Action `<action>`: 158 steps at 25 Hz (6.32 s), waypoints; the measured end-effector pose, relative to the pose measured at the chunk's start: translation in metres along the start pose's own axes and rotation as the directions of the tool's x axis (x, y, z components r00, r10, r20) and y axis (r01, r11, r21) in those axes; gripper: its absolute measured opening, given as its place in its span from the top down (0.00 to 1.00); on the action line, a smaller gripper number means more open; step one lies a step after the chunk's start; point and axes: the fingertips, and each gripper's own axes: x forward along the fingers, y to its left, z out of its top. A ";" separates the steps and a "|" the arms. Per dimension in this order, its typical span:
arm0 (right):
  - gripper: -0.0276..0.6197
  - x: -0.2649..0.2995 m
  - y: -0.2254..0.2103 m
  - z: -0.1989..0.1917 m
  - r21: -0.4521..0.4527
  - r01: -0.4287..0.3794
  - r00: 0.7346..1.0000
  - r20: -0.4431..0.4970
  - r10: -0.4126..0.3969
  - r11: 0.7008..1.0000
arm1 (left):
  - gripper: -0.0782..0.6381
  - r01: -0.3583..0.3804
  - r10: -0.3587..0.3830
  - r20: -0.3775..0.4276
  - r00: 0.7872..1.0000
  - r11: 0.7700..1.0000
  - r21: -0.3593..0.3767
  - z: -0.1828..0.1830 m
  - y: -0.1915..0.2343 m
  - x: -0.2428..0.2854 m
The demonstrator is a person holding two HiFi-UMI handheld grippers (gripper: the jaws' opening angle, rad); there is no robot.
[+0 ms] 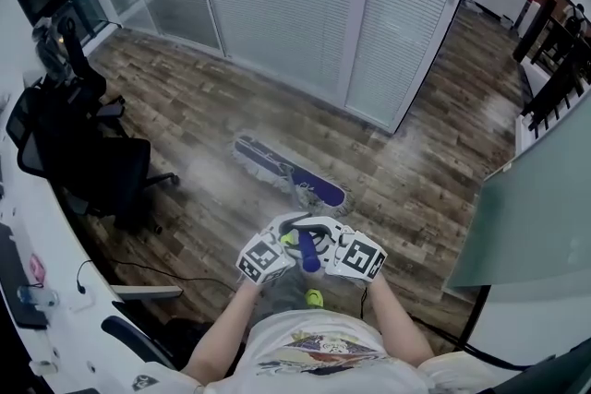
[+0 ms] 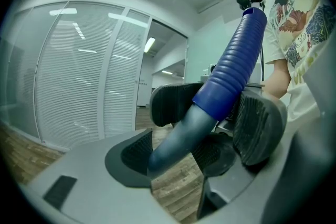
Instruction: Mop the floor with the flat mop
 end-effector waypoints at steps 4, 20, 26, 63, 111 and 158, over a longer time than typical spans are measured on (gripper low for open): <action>0.69 -0.001 -0.009 -0.003 0.010 0.005 1.000 -0.003 -0.005 1.000 | 0.61 0.014 -0.014 -0.001 1.000 1.000 -0.003 -0.001 0.006 0.007; 0.71 0.036 -0.113 0.045 -0.034 -0.069 0.996 0.045 0.071 0.997 | 0.62 -0.017 0.017 0.143 0.990 1.000 -0.005 0.058 0.115 0.014; 0.70 0.075 -0.139 0.048 -0.014 -0.124 0.991 0.039 0.124 0.992 | 0.62 -0.018 0.021 0.122 0.992 1.000 -0.025 0.054 0.160 0.001; 0.67 0.214 -0.445 0.048 -0.082 -0.187 0.982 0.019 0.189 0.979 | 0.62 -0.077 0.085 0.101 0.991 0.993 -0.084 0.079 0.497 0.058; 0.75 0.166 -0.806 0.077 -0.124 -0.116 0.979 0.151 0.134 0.986 | 0.64 -0.122 0.126 0.083 0.989 0.991 -0.046 0.188 0.765 0.267; 0.72 0.160 -0.343 0.028 -0.060 -0.091 0.996 -0.025 0.090 0.994 | 0.62 -0.092 0.100 0.078 0.992 0.991 -0.097 0.058 0.378 0.052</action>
